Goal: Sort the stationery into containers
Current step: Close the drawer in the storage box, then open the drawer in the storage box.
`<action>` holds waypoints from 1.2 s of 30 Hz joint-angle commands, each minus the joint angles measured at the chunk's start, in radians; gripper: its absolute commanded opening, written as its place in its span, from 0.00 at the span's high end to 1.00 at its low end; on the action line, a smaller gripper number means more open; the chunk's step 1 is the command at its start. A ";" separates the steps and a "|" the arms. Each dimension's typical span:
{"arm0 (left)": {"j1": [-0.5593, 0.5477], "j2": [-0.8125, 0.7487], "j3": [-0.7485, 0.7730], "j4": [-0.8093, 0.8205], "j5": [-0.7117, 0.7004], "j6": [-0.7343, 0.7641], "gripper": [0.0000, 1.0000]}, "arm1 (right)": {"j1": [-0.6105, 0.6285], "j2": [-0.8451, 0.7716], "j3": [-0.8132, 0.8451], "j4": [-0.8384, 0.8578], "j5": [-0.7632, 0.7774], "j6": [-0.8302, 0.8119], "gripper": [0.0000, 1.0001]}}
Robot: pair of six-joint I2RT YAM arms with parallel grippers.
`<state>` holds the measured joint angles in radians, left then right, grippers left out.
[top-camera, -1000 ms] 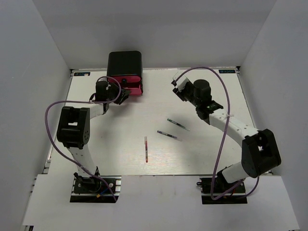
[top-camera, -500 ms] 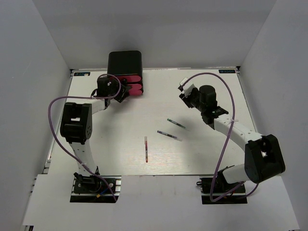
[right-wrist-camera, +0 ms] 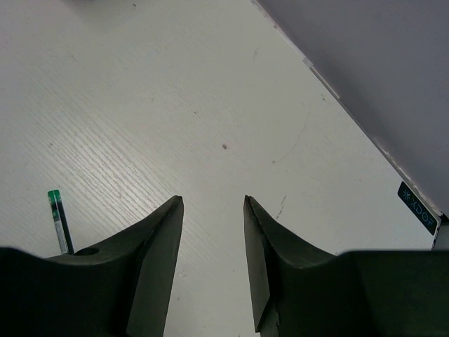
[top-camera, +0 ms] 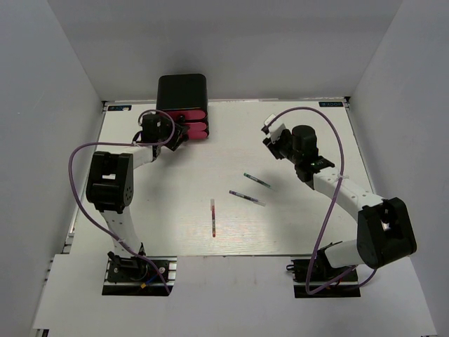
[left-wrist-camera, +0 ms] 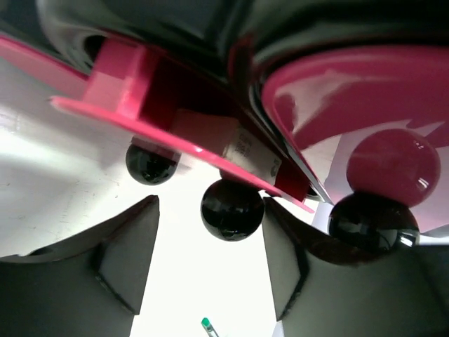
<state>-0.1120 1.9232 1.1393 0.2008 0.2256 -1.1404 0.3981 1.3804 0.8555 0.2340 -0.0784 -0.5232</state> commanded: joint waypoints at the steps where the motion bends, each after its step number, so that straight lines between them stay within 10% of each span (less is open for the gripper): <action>1: 0.009 -0.073 -0.010 -0.015 -0.052 -0.018 0.29 | -0.005 -0.030 -0.003 0.018 -0.015 0.022 0.54; 36: 0.009 -0.112 -0.081 0.084 -0.081 -0.117 0.02 | -0.013 -0.044 -0.033 0.011 -0.027 0.022 0.54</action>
<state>-0.1074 1.8805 1.0691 0.2436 0.1593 -1.2476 0.3920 1.3640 0.8211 0.2272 -0.0895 -0.5220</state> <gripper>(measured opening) 0.970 0.459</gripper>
